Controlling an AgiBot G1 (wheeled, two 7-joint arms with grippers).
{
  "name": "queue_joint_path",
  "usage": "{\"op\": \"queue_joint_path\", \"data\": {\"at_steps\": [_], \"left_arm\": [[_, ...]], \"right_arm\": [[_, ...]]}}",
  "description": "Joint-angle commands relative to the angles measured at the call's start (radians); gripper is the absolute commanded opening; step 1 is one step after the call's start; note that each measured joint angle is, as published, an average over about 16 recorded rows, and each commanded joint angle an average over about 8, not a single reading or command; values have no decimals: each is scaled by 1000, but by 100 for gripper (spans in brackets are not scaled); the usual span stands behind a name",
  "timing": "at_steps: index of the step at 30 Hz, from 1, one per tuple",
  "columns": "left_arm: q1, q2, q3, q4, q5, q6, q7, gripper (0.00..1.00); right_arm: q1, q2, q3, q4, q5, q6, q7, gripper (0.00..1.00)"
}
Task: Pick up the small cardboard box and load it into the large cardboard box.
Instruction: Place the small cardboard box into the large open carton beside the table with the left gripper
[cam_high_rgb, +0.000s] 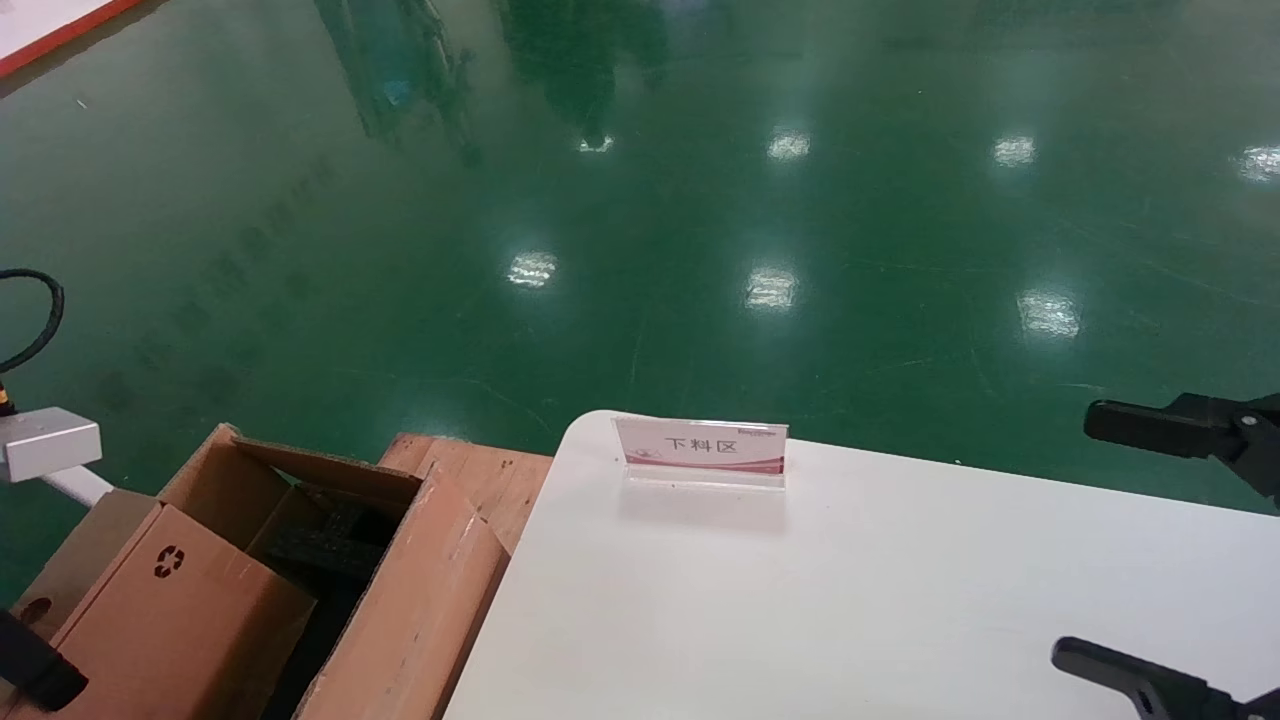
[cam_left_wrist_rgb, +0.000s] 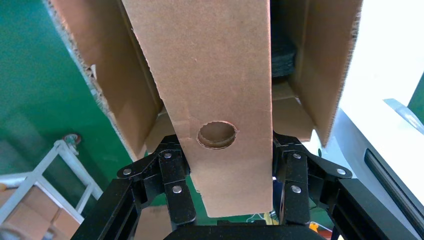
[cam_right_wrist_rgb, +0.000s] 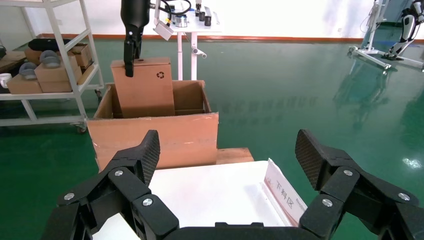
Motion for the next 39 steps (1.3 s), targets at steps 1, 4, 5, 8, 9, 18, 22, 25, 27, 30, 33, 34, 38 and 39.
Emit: {"op": "queue_joint_path", "data": {"at_steps": [1, 4, 5, 8, 9, 18, 22, 25, 27, 30, 33, 34, 38, 39], "left_arm": [[17, 1, -1, 16, 3, -7, 6, 0], [40, 8, -2, 37, 10, -16, 9, 0], [46, 10, -2, 43, 12, -19, 10, 0], [66, 19, -4, 61, 20, -28, 11, 0], [73, 22, -4, 66, 22, -31, 11, 0], [124, 51, -9, 103, 38, -59, 9, 0], [146, 64, -13, 113, 45, -70, 7, 0], [162, 74, -16, 119, 51, -79, 5, 0], [173, 81, -18, 122, 54, -85, 3, 0], [188, 90, -21, 127, 58, -93, 1, 0], [201, 99, -24, 131, 60, -99, -1, 0], [205, 101, -25, 133, 61, -101, -2, 0], [220, 109, -28, 137, 61, -107, -3, 0], [223, 110, -28, 138, 61, -108, -3, 0]], "right_arm": [[0, 0, 0, 0, 0, 0, 0, 100], [0, 0, 0, 0, 0, 0, 0, 100], [0, 0, 0, 0, 0, 0, 0, 100], [0, 0, 0, 0, 0, 0, 0, 100], [0, 0, 0, 0, 0, 0, 0, 100], [0, 0, 0, 0, 0, 0, 0, 100], [0, 0, 0, 0, 0, 0, 0, 100], [0, 0, 0, 0, 0, 0, 0, 100], [0, 0, 0, 0, 0, 0, 0, 100], [0, 0, 0, 0, 0, 0, 0, 100], [0, 0, 0, 0, 0, 0, 0, 100], [0, 0, 0, 0, 0, 0, 0, 100], [0, 0, 0, 0, 0, 0, 0, 100], [0, 0, 0, 0, 0, 0, 0, 100]]}}
